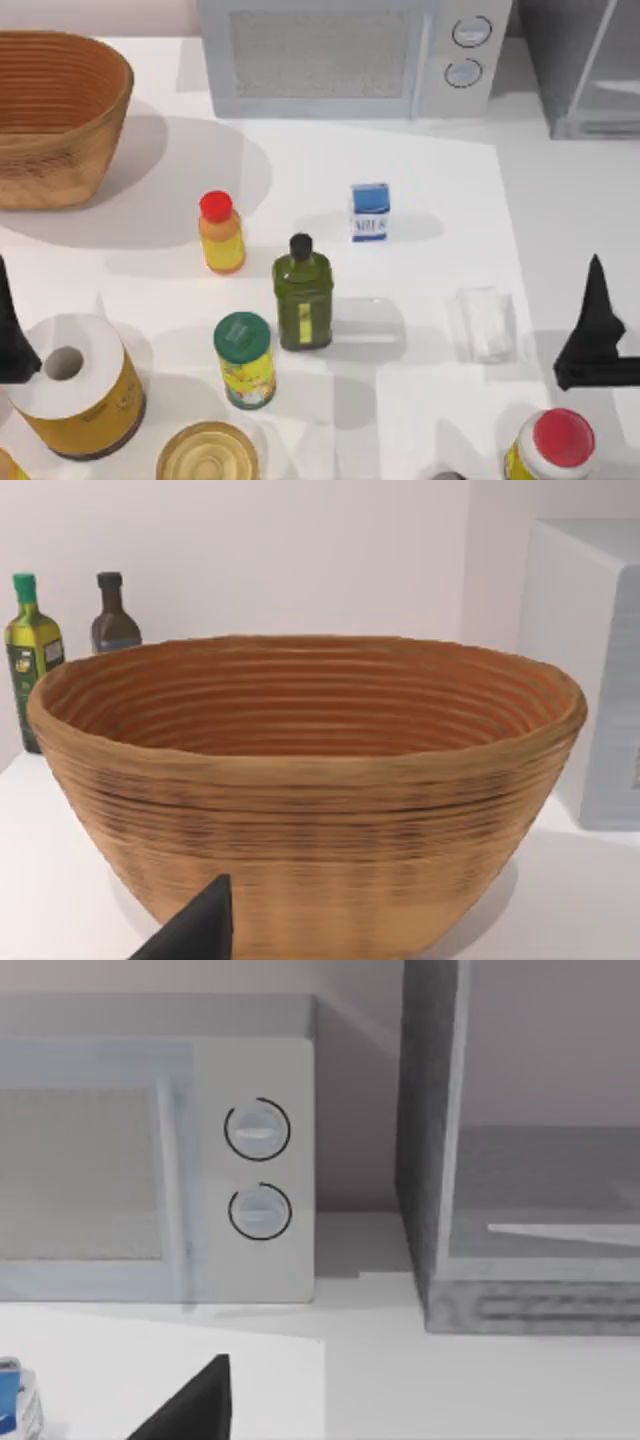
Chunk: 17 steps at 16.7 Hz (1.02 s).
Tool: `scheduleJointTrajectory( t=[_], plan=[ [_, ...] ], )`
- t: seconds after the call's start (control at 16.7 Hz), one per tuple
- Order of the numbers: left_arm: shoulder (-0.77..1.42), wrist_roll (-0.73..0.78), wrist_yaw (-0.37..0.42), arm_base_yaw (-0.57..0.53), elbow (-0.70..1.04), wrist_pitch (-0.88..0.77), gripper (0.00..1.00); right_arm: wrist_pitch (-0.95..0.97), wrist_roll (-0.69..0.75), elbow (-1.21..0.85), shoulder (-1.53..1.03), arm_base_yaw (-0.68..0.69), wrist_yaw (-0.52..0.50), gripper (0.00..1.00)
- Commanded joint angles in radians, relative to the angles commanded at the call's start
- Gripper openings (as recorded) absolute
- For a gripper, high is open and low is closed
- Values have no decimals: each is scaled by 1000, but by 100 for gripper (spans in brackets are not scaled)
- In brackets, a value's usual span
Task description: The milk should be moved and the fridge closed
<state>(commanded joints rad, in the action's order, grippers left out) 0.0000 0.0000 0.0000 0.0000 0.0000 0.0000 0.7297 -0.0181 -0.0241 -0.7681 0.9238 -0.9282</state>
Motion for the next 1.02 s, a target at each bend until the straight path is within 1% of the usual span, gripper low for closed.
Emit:
scheduleJointTrajectory(
  t=[0.24, 0.42, 0.72, 1.02],
  plan=[
    [0, 0, 0, 0, 0, 0, 100, -8, -9, -9, -8, -8, 14, 100],
    [0, 0, 0, 0, 0, 0, 100, -53, -69, -103, -83, -44, 88, 100],
    [0, 0, 0, 0, 0, 0, 100, -220, -229, -404, -342, -152, 253, 100],
    [0, 0, 0, 0, 0, 0, 100, -460, -347, -761, -724, -217, 375, 100]
  ],
)
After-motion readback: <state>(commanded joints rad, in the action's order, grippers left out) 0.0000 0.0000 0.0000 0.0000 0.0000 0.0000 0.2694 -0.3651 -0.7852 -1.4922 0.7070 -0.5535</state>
